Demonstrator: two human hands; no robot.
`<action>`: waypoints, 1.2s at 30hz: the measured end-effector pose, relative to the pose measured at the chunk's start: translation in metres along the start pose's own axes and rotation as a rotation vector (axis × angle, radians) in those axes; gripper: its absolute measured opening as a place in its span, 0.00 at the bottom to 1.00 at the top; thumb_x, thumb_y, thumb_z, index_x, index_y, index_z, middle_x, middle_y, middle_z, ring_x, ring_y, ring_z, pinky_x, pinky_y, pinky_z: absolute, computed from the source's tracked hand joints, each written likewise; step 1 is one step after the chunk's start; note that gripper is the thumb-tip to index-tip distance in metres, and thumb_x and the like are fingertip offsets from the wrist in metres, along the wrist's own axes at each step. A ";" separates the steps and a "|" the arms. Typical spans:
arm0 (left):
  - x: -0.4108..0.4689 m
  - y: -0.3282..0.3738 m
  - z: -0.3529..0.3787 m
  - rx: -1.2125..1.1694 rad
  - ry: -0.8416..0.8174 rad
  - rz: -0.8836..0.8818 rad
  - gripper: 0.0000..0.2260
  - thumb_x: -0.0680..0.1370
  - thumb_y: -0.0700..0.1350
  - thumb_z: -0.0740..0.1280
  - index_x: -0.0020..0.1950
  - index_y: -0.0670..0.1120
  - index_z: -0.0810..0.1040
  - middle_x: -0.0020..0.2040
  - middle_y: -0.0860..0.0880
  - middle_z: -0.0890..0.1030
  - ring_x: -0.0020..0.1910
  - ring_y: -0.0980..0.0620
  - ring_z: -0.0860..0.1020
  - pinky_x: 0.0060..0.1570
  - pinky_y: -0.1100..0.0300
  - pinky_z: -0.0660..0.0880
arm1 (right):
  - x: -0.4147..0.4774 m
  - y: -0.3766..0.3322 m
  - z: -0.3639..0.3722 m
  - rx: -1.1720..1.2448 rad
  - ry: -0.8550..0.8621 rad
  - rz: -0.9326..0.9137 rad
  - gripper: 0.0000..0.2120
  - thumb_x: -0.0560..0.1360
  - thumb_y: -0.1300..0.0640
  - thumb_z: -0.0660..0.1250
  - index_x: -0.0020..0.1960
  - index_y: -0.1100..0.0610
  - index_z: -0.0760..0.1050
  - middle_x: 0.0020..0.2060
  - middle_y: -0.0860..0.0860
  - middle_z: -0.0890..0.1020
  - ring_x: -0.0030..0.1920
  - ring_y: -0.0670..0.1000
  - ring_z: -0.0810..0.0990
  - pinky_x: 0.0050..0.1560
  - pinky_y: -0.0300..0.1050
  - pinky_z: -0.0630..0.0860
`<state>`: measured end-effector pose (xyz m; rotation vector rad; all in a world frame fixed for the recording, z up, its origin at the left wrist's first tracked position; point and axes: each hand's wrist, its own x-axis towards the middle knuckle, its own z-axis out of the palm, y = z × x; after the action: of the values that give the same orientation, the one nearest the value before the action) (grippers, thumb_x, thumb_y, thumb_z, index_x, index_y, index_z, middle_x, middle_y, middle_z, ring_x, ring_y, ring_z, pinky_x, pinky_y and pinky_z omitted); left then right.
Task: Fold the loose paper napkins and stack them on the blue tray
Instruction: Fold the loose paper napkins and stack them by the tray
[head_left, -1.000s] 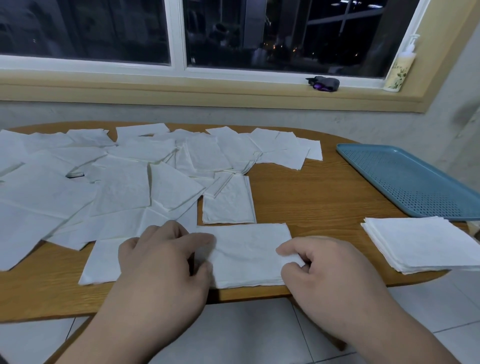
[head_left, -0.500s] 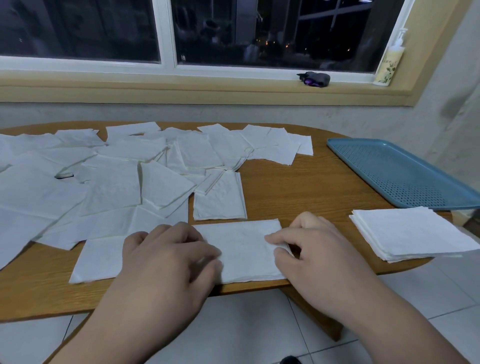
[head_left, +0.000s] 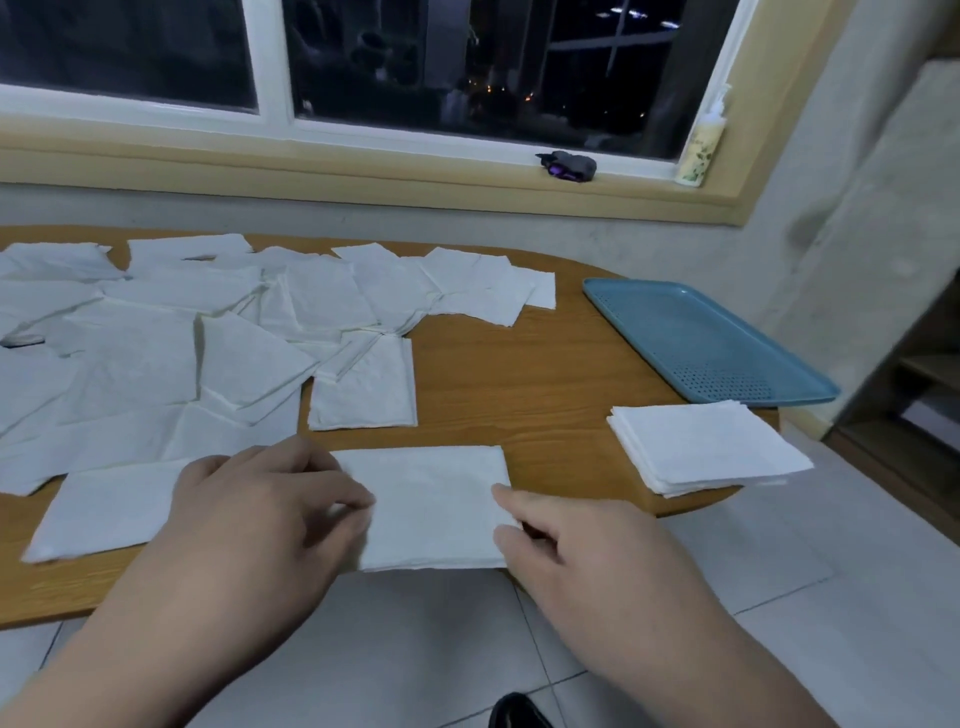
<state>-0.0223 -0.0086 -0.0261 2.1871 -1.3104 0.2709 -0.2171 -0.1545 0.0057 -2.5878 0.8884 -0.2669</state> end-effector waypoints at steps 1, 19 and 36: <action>0.000 0.000 0.002 -0.011 0.010 0.019 0.11 0.71 0.61 0.59 0.39 0.64 0.81 0.41 0.66 0.76 0.41 0.56 0.79 0.46 0.50 0.68 | -0.006 0.002 0.001 0.025 -0.020 0.022 0.20 0.79 0.39 0.57 0.71 0.33 0.65 0.35 0.38 0.78 0.43 0.41 0.77 0.43 0.38 0.76; -0.023 0.076 0.032 -0.076 -0.038 0.215 0.10 0.71 0.62 0.64 0.47 0.64 0.82 0.51 0.65 0.77 0.51 0.62 0.75 0.53 0.57 0.63 | -0.035 0.062 -0.021 1.067 0.198 0.357 0.23 0.75 0.73 0.59 0.55 0.49 0.81 0.54 0.46 0.83 0.26 0.53 0.79 0.27 0.42 0.74; 0.006 0.171 0.030 -0.761 -0.194 -0.103 0.25 0.72 0.67 0.67 0.66 0.80 0.62 0.39 0.53 0.80 0.38 0.56 0.77 0.41 0.70 0.70 | -0.052 0.122 -0.076 1.538 0.421 0.284 0.20 0.75 0.77 0.58 0.54 0.60 0.82 0.42 0.60 0.85 0.21 0.53 0.71 0.19 0.41 0.66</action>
<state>-0.1693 -0.0914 0.0146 1.6341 -1.1377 -0.4295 -0.3474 -0.2336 0.0207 -0.9813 0.6784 -0.9554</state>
